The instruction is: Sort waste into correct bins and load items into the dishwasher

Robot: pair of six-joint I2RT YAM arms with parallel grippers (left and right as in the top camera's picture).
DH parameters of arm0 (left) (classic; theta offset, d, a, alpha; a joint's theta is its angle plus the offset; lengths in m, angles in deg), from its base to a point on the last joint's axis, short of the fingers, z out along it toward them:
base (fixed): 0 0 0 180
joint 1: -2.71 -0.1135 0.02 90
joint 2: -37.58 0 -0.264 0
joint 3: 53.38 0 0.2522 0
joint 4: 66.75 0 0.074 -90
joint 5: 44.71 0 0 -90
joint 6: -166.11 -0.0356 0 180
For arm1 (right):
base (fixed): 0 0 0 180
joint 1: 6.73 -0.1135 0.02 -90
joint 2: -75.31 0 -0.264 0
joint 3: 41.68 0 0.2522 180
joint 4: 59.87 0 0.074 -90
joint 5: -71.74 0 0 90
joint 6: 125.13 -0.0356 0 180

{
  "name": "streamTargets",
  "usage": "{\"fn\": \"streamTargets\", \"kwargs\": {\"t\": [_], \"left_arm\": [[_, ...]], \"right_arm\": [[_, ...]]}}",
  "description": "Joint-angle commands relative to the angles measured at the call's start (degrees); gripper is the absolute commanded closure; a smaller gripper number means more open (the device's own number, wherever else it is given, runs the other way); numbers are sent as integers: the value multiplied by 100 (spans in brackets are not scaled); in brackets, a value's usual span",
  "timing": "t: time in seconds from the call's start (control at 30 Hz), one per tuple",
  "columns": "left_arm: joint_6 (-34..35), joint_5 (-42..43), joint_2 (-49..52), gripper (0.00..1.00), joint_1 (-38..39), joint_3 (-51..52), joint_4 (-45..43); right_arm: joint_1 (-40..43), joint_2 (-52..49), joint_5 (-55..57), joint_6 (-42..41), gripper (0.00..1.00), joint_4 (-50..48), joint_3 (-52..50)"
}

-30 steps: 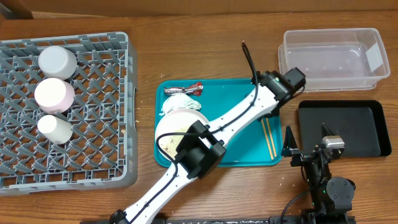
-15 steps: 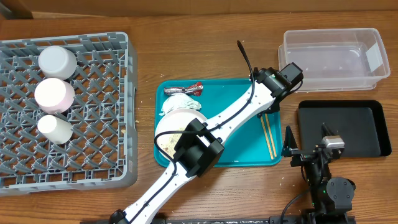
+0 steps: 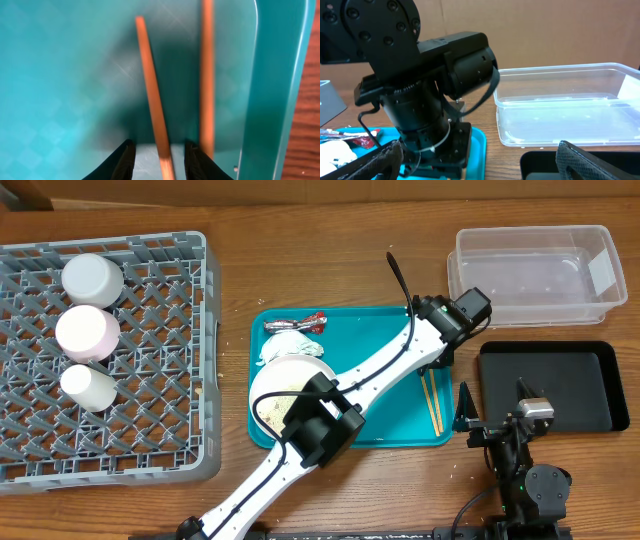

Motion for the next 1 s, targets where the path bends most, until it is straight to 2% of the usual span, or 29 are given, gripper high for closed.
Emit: {"fn": "streamTargets", "kwargs": {"t": [0.0,0.13,0.2,0.23,0.27,0.37,0.53,0.8,0.87,0.97], "left_arm": [[129,138,127,66,70,160,-52],[129,136,127,73,70,179,-50],[122,125,127,82,61,179,-26],[98,120,127,93,44,179,4],[76,120,125,96,28,179,48],[-251,116,111,96,-70,136,208],[-688,116,22,96,-413,-393,951],[-2243,70,-417,96,-1370,-1908,2376],[-2975,278,-603,96,-1637,-2105,2391],[-3329,219,-979,96,-2041,-2111,2389]], "right_arm": [[20,63,28,39,0,-35,-59],[20,63,28,37,0,-35,-59],[20,63,28,39,0,-35,-59],[20,63,28,39,0,-35,-59],[20,63,28,39,0,-35,-59],[20,63,28,39,0,-35,-59],[20,63,28,39,0,-35,-59],[20,63,28,37,0,-35,-59],[20,63,28,37,0,-35,-59],[20,63,28,39,0,-35,-59]]}}
